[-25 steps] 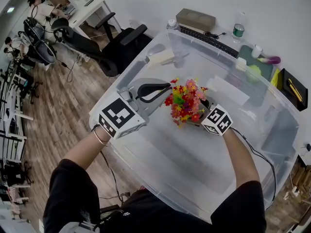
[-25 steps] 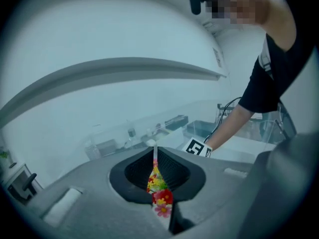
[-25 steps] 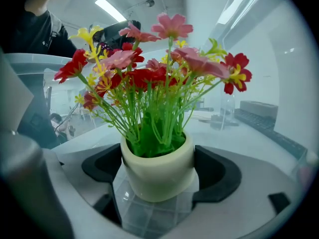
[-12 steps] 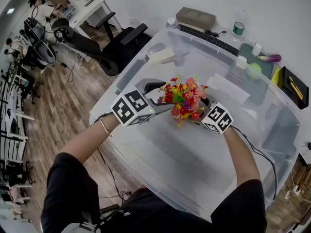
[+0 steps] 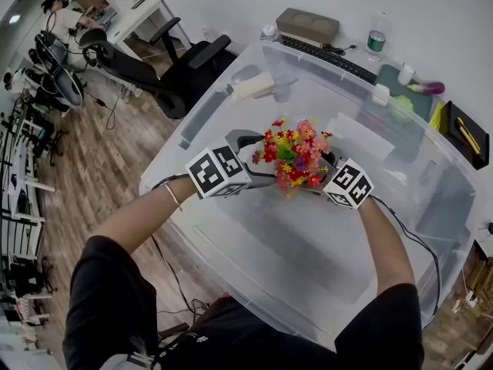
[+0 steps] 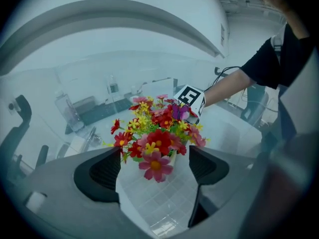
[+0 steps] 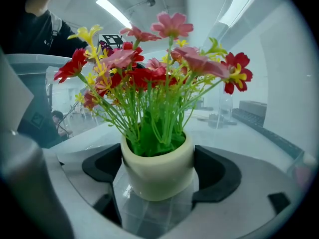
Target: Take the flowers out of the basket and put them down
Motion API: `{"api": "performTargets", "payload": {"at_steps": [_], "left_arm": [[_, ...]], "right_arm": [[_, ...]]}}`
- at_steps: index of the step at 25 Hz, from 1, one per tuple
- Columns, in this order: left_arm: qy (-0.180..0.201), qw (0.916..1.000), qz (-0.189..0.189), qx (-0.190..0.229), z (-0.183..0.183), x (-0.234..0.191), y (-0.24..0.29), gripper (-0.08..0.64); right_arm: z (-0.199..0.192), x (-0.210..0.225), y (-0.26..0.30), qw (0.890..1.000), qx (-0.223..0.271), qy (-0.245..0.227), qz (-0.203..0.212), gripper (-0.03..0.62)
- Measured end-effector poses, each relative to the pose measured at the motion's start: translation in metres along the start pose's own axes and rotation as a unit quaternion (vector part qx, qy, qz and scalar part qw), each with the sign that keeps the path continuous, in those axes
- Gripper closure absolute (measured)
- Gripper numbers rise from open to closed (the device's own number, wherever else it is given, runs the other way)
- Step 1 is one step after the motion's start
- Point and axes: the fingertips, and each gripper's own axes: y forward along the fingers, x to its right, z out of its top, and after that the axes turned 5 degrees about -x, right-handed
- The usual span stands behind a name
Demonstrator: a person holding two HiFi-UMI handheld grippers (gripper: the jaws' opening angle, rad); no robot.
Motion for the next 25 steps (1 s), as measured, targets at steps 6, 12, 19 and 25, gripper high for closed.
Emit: {"api": "performTargets", "payload": {"at_steps": [6, 12, 19, 25], "left_arm": [[-0.001, 0.9995, -0.025, -0.017, -0.011, 0.005, 0.019, 0.116], [0.002, 0.9994, -0.031, -0.014, -0.014, 0.003, 0.037, 0.087], [0.016, 0.9996, -0.024, -0.003, -0.015, 0.0, 0.05, 0.086], [0.015, 0.9991, -0.038, -0.007, -0.021, 0.001, 0.062, 0.081]], "right_arm": [[-0.001, 0.0, 0.0, 1.0, -0.001, -0.001, 0.001, 0.133], [0.0, -0.001, -0.001, 1.0, -0.001, -0.003, 0.002, 0.133], [-0.001, 0.0, -0.001, 1.0, -0.001, -0.004, 0.002, 0.133], [-0.001, 0.0, -0.001, 1.0, -0.001, -0.003, 0.001, 0.133]]}}
